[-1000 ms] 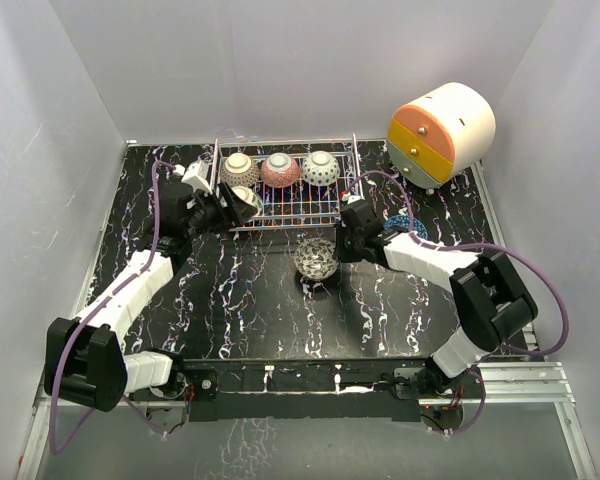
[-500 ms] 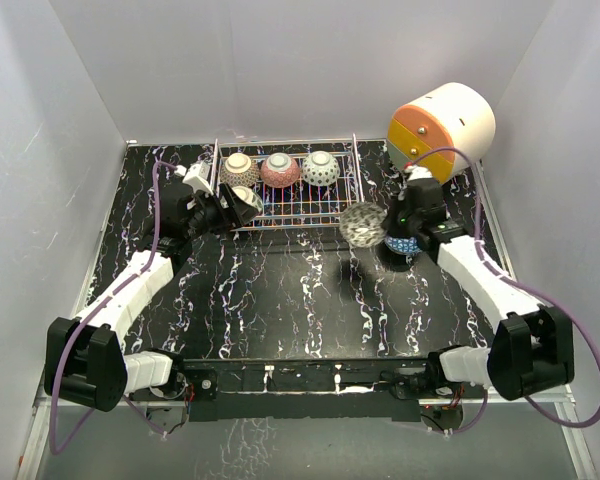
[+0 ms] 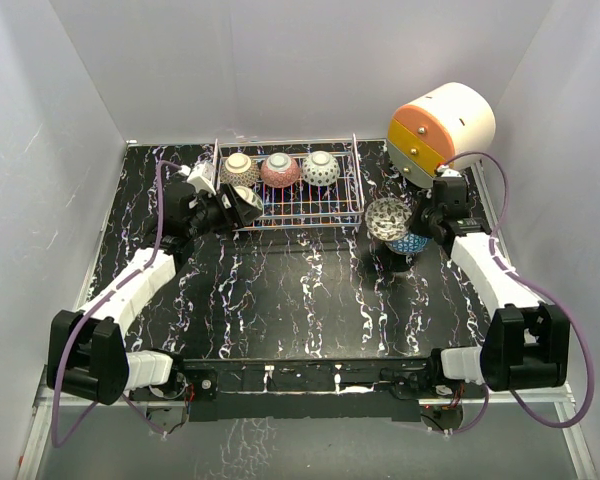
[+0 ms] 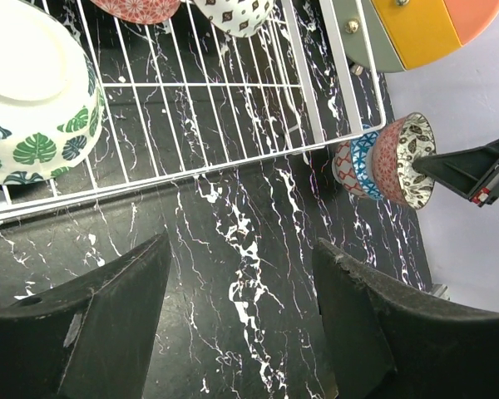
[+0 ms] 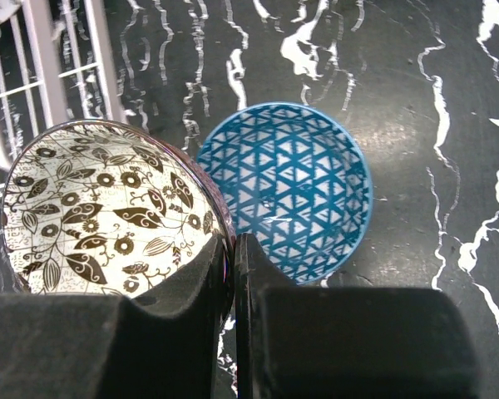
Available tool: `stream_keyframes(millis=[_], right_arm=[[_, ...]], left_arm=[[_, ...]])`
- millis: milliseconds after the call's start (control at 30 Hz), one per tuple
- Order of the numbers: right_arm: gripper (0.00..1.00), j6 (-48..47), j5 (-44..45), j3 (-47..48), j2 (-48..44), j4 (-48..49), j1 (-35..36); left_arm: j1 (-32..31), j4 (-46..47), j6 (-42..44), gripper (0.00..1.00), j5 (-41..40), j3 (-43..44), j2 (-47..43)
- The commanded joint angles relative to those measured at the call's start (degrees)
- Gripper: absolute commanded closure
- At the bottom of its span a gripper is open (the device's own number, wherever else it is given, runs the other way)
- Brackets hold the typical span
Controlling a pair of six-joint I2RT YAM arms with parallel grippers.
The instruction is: Unload the bowls from the dish rack
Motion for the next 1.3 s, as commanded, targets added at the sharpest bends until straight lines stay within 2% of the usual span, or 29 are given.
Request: stream_keyframes(millis=[0,233,533,700,767,933,1267], right_arm=[[0.92,3.0,0.5,-0.6,0.8,5.5,-3.1],[0.92,4.2,2.5,-2.5,1.9,7.0,-6.6],[0.92,4.5,4.9,-3.3,4.9,8.2,-6.9],[0.88,4.6,4.8,-3.2,5.7,8.4,-7.0],[0.85,4.5,4.7,-3.2,5.8,8.6,-7.0],[0.69,4.5,4.3,-3.5,5.4,8.9,-7.0],[0.53,5.0,6.9,-3.9,1.2,8.1,-6.9]], left_arm=[[0.2,1.8,-0.8,0.33,2.3,-0.5,0.2],[0.2,1.9,-0.6,0.33,2.2,-0.8,0.2],[0.2,1.7,-0.5,0.33,2.5,-0.8,0.4],[0.2,1.6,-0.5,0.33,2.6,-0.8,0.4],[0.2,1.7,-0.5,0.33,2.7,-0.8,0.4],[0.2,1.6,-0.5,0.33,2.8,-0.8,0.3],[0.2,1.8,-0.4,0.33,2.9,-0.8,0.1]])
